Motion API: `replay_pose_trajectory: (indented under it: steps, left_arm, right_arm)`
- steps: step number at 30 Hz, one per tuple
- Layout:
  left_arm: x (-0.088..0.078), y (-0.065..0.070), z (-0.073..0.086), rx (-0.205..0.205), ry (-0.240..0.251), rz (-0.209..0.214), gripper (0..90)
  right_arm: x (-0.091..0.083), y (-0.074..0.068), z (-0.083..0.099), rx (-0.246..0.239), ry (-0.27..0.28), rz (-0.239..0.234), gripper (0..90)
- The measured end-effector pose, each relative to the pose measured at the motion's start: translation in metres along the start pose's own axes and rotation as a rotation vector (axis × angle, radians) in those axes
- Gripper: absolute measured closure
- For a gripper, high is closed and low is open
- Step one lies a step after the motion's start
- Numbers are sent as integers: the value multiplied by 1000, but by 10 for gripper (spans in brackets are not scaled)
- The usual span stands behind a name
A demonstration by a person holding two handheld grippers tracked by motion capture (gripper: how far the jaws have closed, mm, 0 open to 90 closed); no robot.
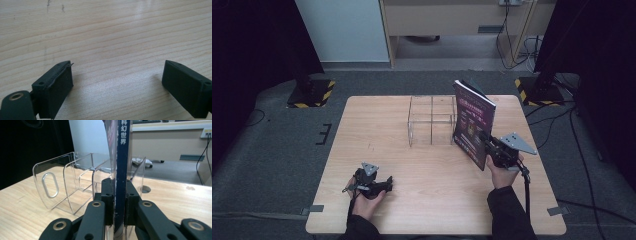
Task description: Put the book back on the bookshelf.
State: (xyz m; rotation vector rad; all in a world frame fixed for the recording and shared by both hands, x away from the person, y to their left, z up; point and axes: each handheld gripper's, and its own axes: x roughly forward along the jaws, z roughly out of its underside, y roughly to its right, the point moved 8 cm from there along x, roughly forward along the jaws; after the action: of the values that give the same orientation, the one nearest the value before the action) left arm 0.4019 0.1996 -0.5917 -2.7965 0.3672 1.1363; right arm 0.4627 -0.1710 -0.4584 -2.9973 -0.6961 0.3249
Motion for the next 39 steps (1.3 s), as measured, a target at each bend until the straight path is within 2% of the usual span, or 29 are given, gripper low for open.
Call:
replay_pose_trajectory:
  steps: [9,18,19,25,29,32,38,39]
  left_arm:
    - [0,0,0,1,-2,-1,89]
    - [0,0,0,0,-2,-1,87]
    - [0,0,0,1,-2,-2,86]
    - [0,0,0,1,-3,-2,85]
    - [0,0,0,1,-3,-1,85]
    - [0,0,0,1,-3,-1,85]
    - [0,0,0,1,-3,-1,85]
    - [0,0,0,1,-3,-1,85]
  right_arm:
    - [-17,-1,18,23,-37,-7,821]
    - [-24,-4,26,37,-71,-13,801]
    - [-26,-5,21,48,-64,-20,780]
    - [-24,-9,-5,26,-62,-29,756]
    - [-19,-7,-15,31,-84,-32,744]
    - [-13,-3,-25,37,-108,-15,746]
    - [-9,1,-30,43,-115,14,793]
    - [-9,3,-30,45,-114,31,818]
